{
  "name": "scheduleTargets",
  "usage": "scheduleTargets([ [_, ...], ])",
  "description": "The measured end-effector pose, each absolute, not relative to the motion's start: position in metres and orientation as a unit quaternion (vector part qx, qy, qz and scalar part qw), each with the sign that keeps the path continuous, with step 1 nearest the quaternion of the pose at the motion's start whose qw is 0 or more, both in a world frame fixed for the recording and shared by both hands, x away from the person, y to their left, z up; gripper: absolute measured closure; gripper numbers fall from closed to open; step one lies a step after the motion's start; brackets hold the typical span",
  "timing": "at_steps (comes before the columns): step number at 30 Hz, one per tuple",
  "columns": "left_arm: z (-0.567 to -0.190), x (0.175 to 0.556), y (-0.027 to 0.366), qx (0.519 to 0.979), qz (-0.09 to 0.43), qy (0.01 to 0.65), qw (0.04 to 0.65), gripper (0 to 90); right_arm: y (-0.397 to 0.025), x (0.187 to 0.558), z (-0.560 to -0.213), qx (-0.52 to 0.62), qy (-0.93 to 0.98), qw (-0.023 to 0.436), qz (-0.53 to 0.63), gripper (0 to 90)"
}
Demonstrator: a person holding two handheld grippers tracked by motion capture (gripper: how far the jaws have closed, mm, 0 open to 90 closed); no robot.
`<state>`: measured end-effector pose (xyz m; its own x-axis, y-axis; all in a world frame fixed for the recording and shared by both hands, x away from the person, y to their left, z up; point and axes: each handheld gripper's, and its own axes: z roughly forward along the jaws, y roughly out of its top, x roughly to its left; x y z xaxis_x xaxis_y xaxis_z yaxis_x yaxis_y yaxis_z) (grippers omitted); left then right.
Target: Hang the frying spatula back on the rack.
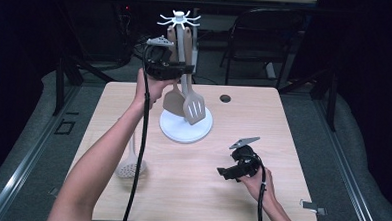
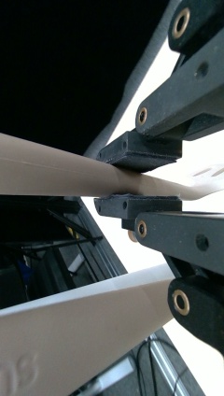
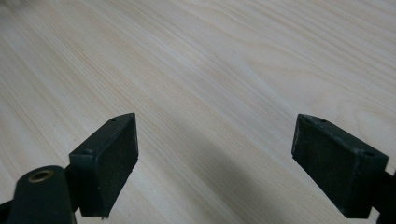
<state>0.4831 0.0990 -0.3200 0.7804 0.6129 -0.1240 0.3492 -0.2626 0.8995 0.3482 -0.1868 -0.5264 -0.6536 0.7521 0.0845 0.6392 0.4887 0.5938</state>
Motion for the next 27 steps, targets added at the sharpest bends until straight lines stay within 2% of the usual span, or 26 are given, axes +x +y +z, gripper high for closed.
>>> scheduleTargets([
  [15,-0.3257,0.4887,0.1023,0.774,0.104,0.321,0.536,76.7,-0.1844,0.3468,-0.5257,0.396,0.861,0.095,0.304,14.1],
  [27,-0.3286,0.4911,0.1066,0.758,0.121,0.352,0.535,74.4,-0.1834,0.3469,-0.5262,0.393,0.864,0.089,0.301,13.9],
])
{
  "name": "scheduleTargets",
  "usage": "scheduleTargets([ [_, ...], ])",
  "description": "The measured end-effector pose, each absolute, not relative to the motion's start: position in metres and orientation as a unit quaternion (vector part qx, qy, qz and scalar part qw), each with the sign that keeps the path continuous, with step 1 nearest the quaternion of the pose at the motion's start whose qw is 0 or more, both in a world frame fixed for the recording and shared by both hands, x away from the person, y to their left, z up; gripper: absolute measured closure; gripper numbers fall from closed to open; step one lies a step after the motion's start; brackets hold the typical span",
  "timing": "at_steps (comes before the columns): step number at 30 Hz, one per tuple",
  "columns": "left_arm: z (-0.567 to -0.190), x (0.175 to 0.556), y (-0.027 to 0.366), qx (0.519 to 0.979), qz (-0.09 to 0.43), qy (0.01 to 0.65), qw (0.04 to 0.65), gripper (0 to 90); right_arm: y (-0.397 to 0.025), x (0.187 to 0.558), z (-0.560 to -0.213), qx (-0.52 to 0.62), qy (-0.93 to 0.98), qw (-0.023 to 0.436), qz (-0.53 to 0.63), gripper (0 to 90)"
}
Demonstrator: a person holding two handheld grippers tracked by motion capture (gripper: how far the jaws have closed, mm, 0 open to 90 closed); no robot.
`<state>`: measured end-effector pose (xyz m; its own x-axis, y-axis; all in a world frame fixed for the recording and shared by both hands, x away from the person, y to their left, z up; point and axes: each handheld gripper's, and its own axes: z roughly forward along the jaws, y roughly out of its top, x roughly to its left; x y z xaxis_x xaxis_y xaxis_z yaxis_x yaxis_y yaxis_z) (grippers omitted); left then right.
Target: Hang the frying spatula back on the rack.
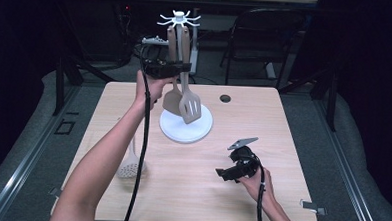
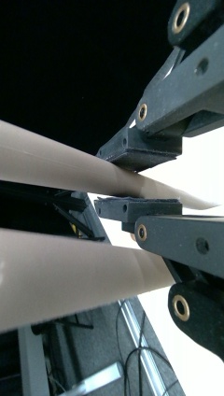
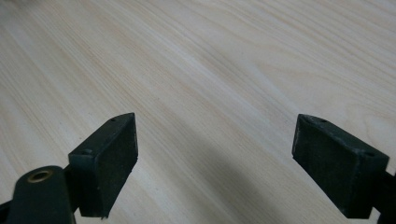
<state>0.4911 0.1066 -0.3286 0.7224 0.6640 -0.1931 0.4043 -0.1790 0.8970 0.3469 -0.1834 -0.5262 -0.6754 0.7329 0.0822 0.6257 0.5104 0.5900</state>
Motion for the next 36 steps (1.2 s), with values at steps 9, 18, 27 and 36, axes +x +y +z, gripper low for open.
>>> scheduleTargets([
  [9,-0.327,0.484,0.108,0.756,0.143,0.358,0.529,69.6,-0.182,0.346,-0.526,0.388,0.867,0.089,0.299,13.9],
  [18,-0.331,0.476,0.116,0.764,0.135,0.349,0.525,62.3,-0.181,0.346,-0.526,0.388,0.866,0.087,0.302,14.0],
  [27,-0.337,0.472,0.134,0.785,0.12,0.346,0.5,69.5,-0.181,0.346,-0.527,0.389,0.865,0.086,0.304,13.9],
  [36,-0.328,0.477,0.153,0.784,0.153,0.353,0.487,81.5,-0.181,0.347,-0.528,0.391,0.864,0.088,0.305,14.0],
])
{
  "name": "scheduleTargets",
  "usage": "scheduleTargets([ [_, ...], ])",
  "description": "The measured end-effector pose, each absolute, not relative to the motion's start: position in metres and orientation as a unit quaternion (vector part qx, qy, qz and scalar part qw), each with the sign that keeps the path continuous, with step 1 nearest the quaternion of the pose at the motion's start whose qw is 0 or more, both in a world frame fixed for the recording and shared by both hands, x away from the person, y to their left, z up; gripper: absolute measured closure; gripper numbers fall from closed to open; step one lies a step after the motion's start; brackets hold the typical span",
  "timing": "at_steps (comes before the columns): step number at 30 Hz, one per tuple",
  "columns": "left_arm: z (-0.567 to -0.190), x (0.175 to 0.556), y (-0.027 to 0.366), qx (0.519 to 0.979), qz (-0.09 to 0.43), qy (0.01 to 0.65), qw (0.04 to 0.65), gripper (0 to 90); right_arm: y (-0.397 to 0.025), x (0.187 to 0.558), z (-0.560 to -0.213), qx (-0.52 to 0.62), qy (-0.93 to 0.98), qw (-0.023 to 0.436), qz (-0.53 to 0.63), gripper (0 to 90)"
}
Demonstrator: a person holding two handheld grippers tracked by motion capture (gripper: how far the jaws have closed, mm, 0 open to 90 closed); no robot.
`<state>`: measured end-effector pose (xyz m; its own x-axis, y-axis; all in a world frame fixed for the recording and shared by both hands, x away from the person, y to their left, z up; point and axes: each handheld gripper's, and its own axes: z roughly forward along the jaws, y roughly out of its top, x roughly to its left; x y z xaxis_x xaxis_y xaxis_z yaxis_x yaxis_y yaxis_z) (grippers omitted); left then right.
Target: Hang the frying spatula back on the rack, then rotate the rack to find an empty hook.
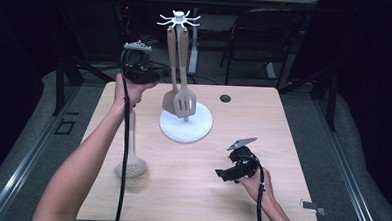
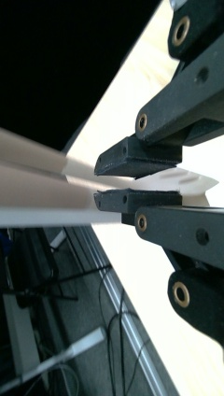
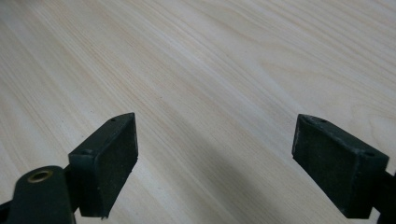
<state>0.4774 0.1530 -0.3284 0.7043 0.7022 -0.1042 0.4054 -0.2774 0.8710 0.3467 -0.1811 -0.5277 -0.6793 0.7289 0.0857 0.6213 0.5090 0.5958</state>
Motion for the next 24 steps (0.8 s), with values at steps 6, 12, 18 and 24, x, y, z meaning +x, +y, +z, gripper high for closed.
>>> scheduleTargets([
  [6,-0.319,0.484,0.16,0.779,0.17,0.362,0.483,84.4,-0.181,0.347,-0.529,0.389,0.869,0.091,0.293,14.0],
  [12,-0.307,0.488,0.163,0.777,0.179,0.361,0.484,86.4,-0.181,0.348,-0.529,0.388,0.871,0.089,0.289,14.1],
  [18,-0.3,0.491,0.163,0.775,0.186,0.362,0.483,87.9,-0.18,0.347,-0.53,0.392,0.867,0.086,0.295,14.2],
  [24,-0.29,0.491,0.164,0.778,0.193,0.354,0.481,88.9,-0.182,0.347,-0.53,0.392,0.867,0.089,0.295,14.3],
])
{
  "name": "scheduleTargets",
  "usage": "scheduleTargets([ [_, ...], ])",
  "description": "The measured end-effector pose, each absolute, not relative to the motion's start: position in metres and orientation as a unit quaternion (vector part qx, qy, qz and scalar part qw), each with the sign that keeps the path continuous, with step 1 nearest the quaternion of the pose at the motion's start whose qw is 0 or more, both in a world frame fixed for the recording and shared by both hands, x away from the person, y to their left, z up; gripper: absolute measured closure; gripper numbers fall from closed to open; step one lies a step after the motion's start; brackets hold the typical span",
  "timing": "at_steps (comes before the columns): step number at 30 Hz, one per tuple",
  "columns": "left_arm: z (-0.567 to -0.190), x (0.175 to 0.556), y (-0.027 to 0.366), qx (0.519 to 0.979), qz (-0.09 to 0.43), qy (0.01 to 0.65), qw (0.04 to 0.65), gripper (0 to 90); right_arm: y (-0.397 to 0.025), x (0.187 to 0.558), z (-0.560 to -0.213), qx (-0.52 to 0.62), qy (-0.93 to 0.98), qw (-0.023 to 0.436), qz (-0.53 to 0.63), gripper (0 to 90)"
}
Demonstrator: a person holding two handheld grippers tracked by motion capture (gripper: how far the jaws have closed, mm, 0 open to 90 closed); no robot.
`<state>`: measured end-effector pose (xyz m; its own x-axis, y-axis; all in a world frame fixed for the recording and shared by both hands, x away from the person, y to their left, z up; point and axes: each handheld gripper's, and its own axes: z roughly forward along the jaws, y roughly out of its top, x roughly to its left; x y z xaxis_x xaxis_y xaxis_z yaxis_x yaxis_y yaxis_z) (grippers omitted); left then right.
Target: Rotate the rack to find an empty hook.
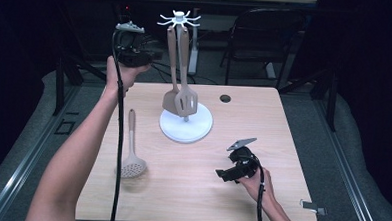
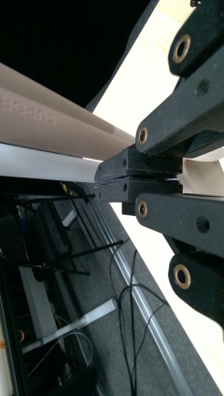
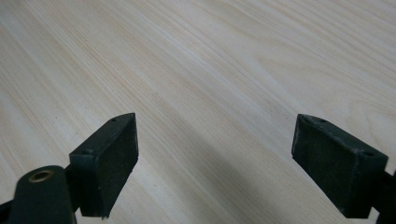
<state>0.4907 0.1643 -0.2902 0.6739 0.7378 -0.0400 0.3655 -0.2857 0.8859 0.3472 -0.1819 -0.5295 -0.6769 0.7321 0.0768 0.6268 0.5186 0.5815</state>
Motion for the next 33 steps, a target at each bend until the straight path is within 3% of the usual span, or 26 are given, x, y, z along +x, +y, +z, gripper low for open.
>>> scheduleTargets([
  [20,-0.243,0.487,0.162,0.765,0.228,0.335,0.5,89.8,-0.181,0.347,-0.53,0.391,0.868,0.088,0.293,14.4],
  [33,-0.236,0.497,0.167,0.747,0.227,0.346,0.52,89.8,-0.181,0.348,-0.531,0.391,0.868,0.091,0.293,14.5],
])
